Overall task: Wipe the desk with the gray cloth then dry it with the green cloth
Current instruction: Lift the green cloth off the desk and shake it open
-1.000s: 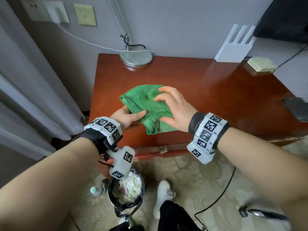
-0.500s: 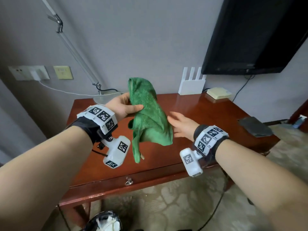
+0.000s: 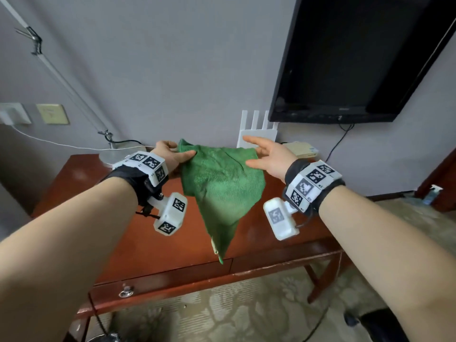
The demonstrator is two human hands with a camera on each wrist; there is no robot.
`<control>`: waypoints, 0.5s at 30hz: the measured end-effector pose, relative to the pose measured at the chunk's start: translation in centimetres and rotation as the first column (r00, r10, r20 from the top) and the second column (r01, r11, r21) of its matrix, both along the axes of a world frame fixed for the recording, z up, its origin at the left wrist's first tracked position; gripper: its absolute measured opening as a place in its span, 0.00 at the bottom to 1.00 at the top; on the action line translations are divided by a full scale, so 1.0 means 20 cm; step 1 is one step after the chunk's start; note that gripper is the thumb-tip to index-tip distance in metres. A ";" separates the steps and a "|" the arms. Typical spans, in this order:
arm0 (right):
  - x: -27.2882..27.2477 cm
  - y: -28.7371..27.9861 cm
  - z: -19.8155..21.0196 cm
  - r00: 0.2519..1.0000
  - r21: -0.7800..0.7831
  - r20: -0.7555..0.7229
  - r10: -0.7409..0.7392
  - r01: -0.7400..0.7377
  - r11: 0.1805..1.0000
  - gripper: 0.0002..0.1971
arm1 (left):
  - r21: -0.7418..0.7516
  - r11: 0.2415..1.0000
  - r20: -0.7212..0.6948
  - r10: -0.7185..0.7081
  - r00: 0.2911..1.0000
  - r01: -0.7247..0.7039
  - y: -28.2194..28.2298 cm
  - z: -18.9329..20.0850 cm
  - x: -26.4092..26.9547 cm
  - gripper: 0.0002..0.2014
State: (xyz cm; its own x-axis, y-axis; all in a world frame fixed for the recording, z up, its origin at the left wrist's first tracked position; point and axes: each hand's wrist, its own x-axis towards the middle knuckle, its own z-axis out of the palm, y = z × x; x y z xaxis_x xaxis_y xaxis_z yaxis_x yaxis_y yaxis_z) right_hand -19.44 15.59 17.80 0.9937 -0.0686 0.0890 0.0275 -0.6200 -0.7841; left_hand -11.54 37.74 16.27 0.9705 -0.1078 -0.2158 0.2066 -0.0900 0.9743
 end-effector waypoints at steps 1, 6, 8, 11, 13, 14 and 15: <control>0.03 -0.03 0.01 1.000 -0.013 0.006 0.003 -0.003 1.000 0.27 | 0.040 0.999 -0.009 0.036 0.999 -0.035 -0.03 -0.01 0.02 0.34; 0.24 -0.10 0.09 0.995 0.115 0.046 -0.083 0.077 0.990 0.14 | 0.301 0.940 0.027 -0.180 0.983 0.164 -0.15 -0.05 0.12 0.44; 0.33 -0.11 0.12 0.995 0.044 0.056 -0.079 0.077 0.996 0.10 | 0.234 0.909 0.013 -0.357 0.934 0.344 -0.20 -0.10 0.21 0.48; 0.47 -0.14 0.17 0.993 0.066 0.058 -0.106 0.102 0.993 0.11 | 0.434 0.730 0.043 -0.603 0.797 0.529 -0.33 -0.09 0.30 0.47; 0.55 -0.19 0.22 0.991 0.090 0.017 -0.131 0.129 0.988 0.11 | 0.575 0.628 0.052 -0.668 0.742 0.524 -0.43 -0.07 0.36 0.46; 0.57 -0.21 0.25 0.991 0.115 -0.028 -0.130 0.132 0.985 0.15 | 0.576 0.626 0.050 -0.669 0.741 0.526 -0.47 -0.06 0.39 0.42; 0.59 -0.25 0.28 0.991 0.135 -0.073 -0.111 0.120 0.983 0.22 | 0.582 0.615 0.052 -0.680 0.731 0.532 -0.50 -0.05 0.42 0.37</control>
State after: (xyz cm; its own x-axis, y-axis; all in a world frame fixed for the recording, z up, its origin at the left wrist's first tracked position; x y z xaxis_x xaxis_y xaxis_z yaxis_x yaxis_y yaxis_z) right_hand -7.64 10.56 23.36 0.9817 -0.1904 0.0061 -0.0918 -0.5007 -0.8607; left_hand -3.09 27.69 15.26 0.7443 -0.6409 -0.1878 -0.3136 -0.5837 0.7490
